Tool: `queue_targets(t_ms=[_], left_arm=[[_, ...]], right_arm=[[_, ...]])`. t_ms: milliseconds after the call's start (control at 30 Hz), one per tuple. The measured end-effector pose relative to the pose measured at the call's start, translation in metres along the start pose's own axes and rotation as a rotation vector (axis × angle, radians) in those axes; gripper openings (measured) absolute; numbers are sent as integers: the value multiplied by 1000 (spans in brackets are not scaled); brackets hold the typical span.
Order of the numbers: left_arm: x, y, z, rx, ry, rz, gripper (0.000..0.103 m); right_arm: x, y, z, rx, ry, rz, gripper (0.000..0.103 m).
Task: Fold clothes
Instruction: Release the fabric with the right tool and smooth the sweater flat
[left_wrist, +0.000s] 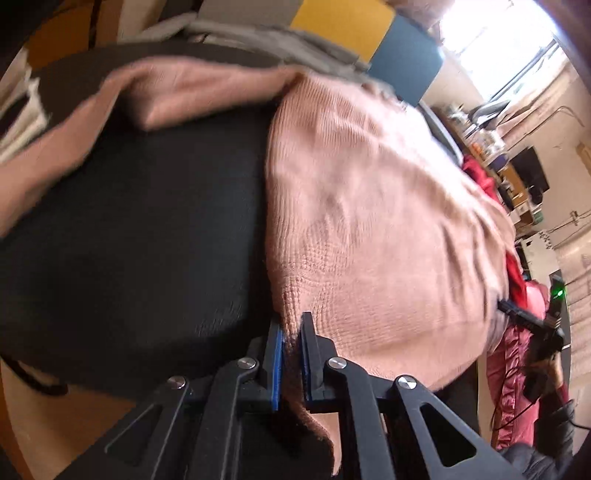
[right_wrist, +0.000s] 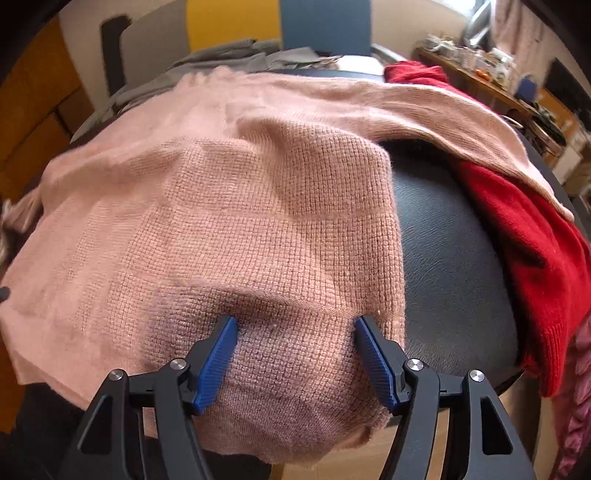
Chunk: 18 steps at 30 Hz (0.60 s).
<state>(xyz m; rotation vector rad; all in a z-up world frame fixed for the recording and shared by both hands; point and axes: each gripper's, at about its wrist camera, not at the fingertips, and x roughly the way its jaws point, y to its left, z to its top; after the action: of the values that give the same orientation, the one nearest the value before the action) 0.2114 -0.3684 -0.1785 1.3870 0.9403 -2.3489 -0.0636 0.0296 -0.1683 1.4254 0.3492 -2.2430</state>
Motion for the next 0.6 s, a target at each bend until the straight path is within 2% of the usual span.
queue_targets(t_ms=[67, 167, 233, 267, 300, 367, 500, 600], left_arm=[[-3, 0, -2, -8, 7, -12, 8], [-12, -5, 6, 8, -7, 51, 9], [-28, -19, 17, 40, -80, 97, 8], [-35, -24, 24, 46, -117, 86, 8], [-41, -32, 34, 56, -145, 32, 8], [-39, -45, 49, 72, -167, -18, 11], [0, -81, 59, 191, -107, -9, 11], [32, -92, 60, 242, -29, 28, 11]], right_arm=[[-1, 1, -2, -30, 26, 2, 68], [-3, -2, -2, -43, 58, 8, 68], [-1, -5, 4, -21, 70, 15, 68], [-4, -3, 7, -10, 76, 27, 68], [-8, 1, 12, -6, 56, 56, 68], [-17, 9, 22, 1, 15, 113, 68], [-27, 46, 53, -49, -81, 167, 68], [-13, 82, 65, -132, -70, 117, 67]])
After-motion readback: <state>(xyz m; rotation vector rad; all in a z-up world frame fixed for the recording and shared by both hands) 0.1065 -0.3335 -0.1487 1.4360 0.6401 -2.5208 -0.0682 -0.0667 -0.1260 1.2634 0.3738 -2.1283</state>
